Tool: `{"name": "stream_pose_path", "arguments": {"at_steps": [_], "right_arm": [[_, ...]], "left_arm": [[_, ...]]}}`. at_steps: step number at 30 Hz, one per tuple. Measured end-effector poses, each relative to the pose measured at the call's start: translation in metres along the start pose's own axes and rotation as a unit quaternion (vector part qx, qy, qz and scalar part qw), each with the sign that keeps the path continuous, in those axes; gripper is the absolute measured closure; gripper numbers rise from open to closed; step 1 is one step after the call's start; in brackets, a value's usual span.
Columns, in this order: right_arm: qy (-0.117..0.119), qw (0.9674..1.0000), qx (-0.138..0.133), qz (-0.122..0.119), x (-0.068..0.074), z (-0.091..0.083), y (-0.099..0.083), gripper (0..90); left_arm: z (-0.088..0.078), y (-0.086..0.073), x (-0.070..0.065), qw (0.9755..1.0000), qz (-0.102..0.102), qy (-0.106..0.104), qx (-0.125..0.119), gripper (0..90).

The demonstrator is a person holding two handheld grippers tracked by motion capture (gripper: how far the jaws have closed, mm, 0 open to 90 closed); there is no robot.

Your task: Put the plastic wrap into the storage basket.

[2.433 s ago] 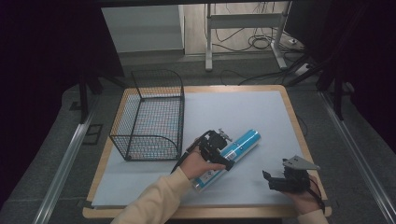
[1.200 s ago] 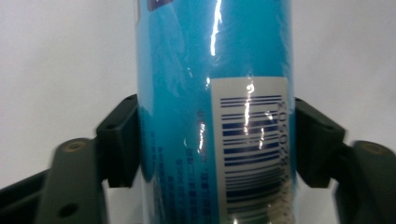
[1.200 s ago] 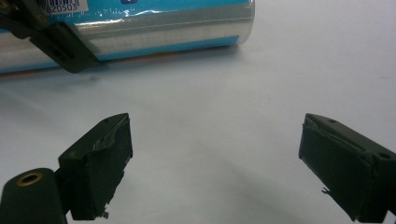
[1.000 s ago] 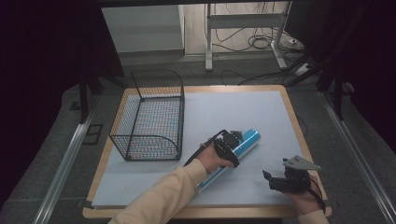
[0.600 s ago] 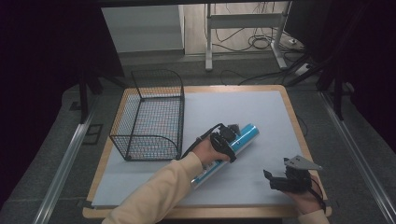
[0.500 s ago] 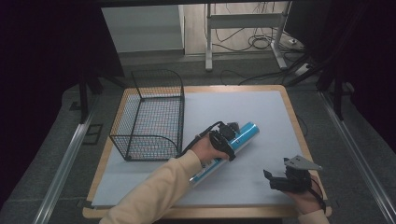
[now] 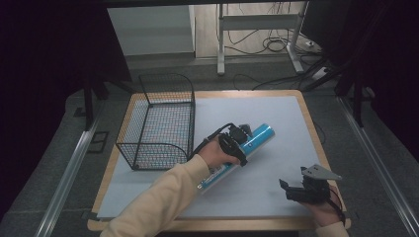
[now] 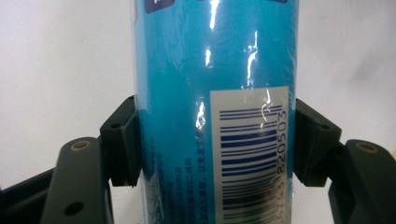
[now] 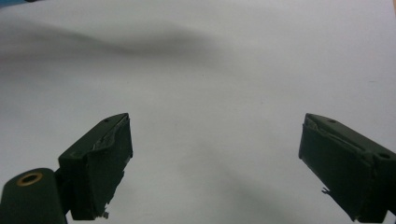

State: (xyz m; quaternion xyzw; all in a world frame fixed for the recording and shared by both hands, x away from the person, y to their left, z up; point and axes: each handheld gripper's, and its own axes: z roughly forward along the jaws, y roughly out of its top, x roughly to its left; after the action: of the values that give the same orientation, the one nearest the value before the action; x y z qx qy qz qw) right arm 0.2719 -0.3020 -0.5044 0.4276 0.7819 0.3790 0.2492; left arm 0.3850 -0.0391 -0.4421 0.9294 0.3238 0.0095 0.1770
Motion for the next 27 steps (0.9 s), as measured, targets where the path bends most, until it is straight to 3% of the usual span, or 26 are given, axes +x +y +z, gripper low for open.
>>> {"name": "stream_pose_path", "arguments": {"at_steps": [14,27], "right_arm": [[-0.002,1.0,-0.001,0.0,0.0,0.0,0.0,9.9],[-0.002,1.0,0.0,0.001,0.0,0.0,0.0,9.9]], "left_arm": [[-0.025,0.005,0.005,0.9997,0.001,0.022,-0.01,31.8],[-0.031,0.006,0.01,0.9996,0.001,0.024,-0.017,31.8]]}}
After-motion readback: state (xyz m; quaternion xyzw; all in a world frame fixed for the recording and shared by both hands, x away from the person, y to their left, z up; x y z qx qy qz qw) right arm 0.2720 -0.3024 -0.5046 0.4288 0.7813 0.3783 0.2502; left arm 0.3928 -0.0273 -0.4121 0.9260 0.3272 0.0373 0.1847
